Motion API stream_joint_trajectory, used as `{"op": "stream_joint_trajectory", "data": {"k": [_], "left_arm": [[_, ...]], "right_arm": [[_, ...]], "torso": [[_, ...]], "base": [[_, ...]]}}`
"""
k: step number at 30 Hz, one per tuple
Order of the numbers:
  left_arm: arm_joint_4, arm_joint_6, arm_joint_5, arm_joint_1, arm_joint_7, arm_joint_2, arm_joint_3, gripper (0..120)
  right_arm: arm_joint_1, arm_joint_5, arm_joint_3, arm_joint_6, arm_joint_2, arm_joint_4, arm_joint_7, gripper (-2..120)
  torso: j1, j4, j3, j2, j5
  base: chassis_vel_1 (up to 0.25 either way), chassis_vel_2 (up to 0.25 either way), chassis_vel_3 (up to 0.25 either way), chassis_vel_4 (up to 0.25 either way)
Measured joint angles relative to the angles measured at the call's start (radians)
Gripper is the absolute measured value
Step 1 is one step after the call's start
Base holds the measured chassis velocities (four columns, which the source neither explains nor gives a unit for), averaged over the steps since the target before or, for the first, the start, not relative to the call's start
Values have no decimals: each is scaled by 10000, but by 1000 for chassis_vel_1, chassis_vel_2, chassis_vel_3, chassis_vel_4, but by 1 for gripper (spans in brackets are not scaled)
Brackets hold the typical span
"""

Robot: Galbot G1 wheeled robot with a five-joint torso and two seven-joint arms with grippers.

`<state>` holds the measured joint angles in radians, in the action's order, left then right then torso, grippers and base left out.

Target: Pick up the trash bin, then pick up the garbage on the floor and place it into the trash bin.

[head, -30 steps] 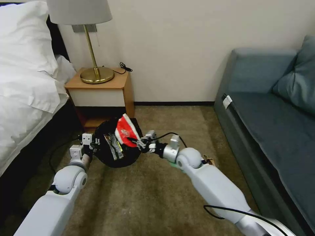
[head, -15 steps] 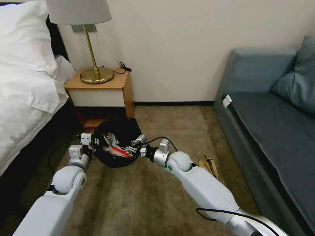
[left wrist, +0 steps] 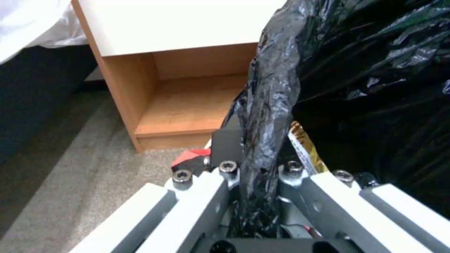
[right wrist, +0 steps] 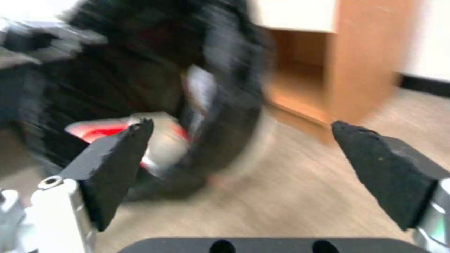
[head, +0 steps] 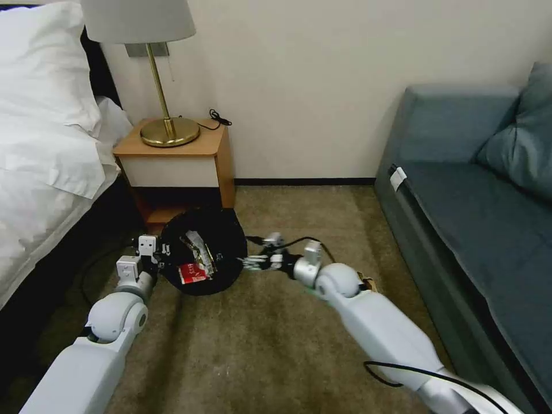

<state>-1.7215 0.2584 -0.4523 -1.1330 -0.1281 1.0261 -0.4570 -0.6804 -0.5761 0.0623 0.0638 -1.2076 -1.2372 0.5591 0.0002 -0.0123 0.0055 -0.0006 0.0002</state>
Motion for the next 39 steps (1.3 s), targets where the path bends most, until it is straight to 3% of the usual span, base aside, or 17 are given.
{"op": "stream_joint_trajectory", "data": {"k": [5,14,23,39], "left_arm": [[-7,-50,-3,-26,118,-19,-49,2],[38,-146,-106,100,326,-217,139,2],[63,-276,-205,-6,618,-388,220,2],[98,-327,-218,13,636,-413,375,2]], "right_arm": [[97,632,-766,-40,71,1840,-280,100],[96,2087,-2207,-209,-147,3831,-925,100],[-232,3188,-3505,-201,-240,4867,-1436,100],[-401,3705,-4474,-240,-427,5956,-1717,100]], "torso": [[0,1,0,0,0],[0,1,1,0,0],[0,-1,0,0,-1],[0,2,-1,1,-4]], "base": [[0,0,0,0],[0,0,0,0],[0,0,0,0],[0,0,0,0]]}}
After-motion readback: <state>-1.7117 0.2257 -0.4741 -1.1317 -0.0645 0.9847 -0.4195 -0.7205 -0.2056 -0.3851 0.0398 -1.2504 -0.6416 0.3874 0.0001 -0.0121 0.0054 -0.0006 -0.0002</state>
